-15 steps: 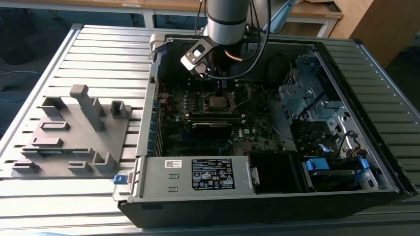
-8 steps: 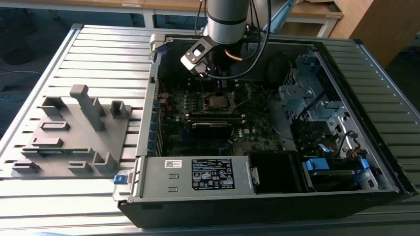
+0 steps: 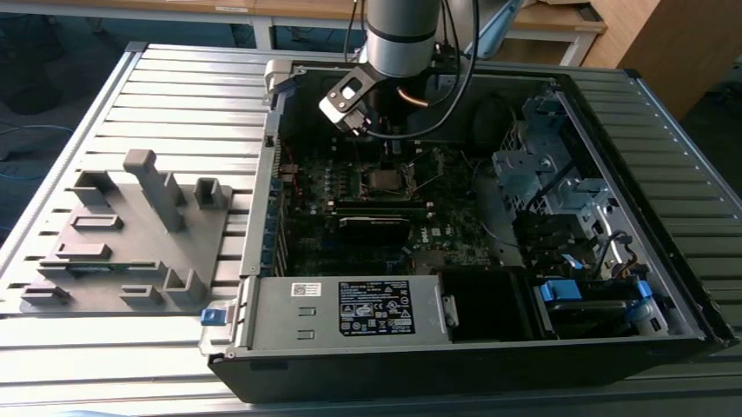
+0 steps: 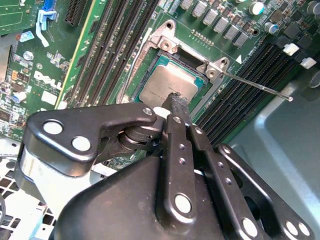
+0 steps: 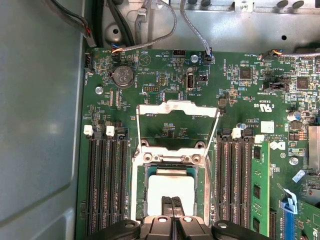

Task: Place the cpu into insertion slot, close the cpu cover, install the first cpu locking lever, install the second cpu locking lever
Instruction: 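Close the cpu cover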

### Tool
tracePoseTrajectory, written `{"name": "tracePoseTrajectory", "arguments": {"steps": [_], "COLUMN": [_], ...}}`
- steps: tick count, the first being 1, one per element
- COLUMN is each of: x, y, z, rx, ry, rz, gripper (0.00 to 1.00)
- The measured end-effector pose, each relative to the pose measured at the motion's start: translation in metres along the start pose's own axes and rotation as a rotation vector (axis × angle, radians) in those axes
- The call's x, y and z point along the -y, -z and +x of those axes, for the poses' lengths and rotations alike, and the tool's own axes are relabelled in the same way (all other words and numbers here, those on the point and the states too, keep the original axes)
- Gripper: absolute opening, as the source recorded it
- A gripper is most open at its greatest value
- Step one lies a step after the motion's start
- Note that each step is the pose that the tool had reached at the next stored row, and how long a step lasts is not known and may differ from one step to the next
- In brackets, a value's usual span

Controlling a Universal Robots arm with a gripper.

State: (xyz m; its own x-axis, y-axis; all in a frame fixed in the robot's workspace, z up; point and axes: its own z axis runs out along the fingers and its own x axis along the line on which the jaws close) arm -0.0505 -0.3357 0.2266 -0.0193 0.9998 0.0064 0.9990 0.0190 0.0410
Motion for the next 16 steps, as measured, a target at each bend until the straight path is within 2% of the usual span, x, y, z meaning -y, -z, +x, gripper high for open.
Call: {"name": "tracePoseTrajectory", "arguments": {"steps": [16], "x": [-0.0001], "y": [0.0032], "z": [0.0], "rx": [0.0003], "ry": [0.0], "rz": [0.0002], "gripper": [0.11]}}
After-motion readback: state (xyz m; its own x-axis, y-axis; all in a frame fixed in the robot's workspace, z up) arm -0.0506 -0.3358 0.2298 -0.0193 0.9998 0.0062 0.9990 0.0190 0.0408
